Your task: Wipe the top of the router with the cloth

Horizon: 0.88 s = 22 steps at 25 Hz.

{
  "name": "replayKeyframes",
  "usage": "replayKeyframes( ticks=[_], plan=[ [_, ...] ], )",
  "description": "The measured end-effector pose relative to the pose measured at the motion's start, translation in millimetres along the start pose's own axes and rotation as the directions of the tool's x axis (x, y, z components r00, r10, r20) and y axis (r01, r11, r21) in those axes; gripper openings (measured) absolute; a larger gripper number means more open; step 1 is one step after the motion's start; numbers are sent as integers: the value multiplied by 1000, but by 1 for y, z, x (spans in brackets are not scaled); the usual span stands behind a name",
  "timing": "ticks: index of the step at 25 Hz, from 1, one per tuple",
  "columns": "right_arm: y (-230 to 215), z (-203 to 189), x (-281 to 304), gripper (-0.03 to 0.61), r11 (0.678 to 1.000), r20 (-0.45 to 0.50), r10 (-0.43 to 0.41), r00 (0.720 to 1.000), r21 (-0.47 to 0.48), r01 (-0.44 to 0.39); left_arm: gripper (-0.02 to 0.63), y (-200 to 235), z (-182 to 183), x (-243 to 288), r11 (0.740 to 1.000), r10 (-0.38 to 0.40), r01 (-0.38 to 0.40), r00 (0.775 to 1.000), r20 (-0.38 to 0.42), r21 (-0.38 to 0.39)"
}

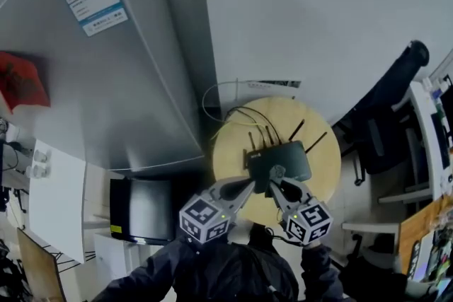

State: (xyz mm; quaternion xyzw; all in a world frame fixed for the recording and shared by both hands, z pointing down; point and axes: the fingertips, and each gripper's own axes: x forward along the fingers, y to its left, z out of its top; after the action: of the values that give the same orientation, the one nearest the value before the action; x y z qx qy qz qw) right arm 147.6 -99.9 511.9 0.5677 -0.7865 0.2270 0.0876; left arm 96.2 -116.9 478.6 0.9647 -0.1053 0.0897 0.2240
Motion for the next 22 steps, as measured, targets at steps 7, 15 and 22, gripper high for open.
replayKeyframes(
  ticks=[7,15,22],
  plan=[
    [-59,-36,50,71,990,-134,133,982,53,-127,0,36,-27,50,984,172,-173,985,-22,-49],
    [-96,-96,119,71,981,-370,187,910,115,-155,0,85,-68,73,946,289,-297,954,-73,-129],
    [-89,-123,170,71,989,-534,145,833,72,-125,0,105,-79,66,930,319,-330,944,-88,-160]
  ],
)
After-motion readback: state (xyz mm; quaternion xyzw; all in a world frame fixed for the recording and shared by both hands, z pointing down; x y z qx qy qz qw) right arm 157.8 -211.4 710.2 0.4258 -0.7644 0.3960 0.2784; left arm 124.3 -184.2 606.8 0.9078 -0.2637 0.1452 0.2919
